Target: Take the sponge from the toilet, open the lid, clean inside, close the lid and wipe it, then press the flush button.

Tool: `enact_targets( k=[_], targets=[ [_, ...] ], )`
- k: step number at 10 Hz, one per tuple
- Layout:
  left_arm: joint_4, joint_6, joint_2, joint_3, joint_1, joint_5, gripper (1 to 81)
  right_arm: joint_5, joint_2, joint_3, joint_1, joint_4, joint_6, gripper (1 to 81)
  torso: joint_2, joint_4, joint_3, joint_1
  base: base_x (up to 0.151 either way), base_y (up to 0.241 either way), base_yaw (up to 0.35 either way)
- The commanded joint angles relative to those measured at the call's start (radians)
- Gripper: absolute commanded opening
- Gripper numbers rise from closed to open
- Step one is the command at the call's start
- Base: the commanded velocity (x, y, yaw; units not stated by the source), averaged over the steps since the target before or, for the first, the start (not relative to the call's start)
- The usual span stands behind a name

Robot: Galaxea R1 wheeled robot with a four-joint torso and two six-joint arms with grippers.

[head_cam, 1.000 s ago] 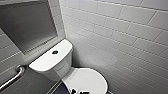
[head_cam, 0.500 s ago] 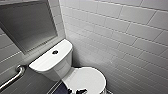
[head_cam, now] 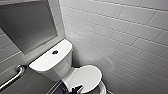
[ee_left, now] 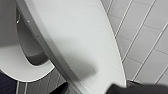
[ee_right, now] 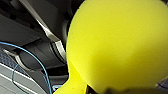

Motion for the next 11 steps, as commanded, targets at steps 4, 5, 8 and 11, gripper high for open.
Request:
enact_targets(
  k=[4, 5, 8, 11],
  targets=[
    [0.039, -0.011, -0.067, 0.115, -0.096, -0.121, 81.1, -0.088, -0.003, 0.004, -0.036, 0.0, -0.001, 1.0, 0.0, 0.0, 0.045, 0.0, 0.0, 0.0, 0.0],
    [0.046, -0.047, -0.076, 0.117, -0.088, -0.147, 81.1, -0.088, -0.003, 0.004, -0.036, 0.0, -0.001, 1.0, 0.0, 0.0, 0.067, 0.0, 0.0, 0.0, 0.0],
    [0.035, -0.143, -0.12, 0.141, -0.063, -0.172, 81.1, -0.088, -0.003, 0.004, -0.036, 0.0, 0.0, 1.0, 0.0, 0.0, 0.077, 0.0, 0.0, 0.0, 0.0],
    [0.049, -0.309, -0.174, 0.144, -0.062, -0.207, 81.1, -0.088, 0.006, -0.002, -0.036, 0.0, -0.003, 1.0, 0.0, 0.0, 0.077, 0.0, 0.0, 0.0, 0.0]
  ],
)
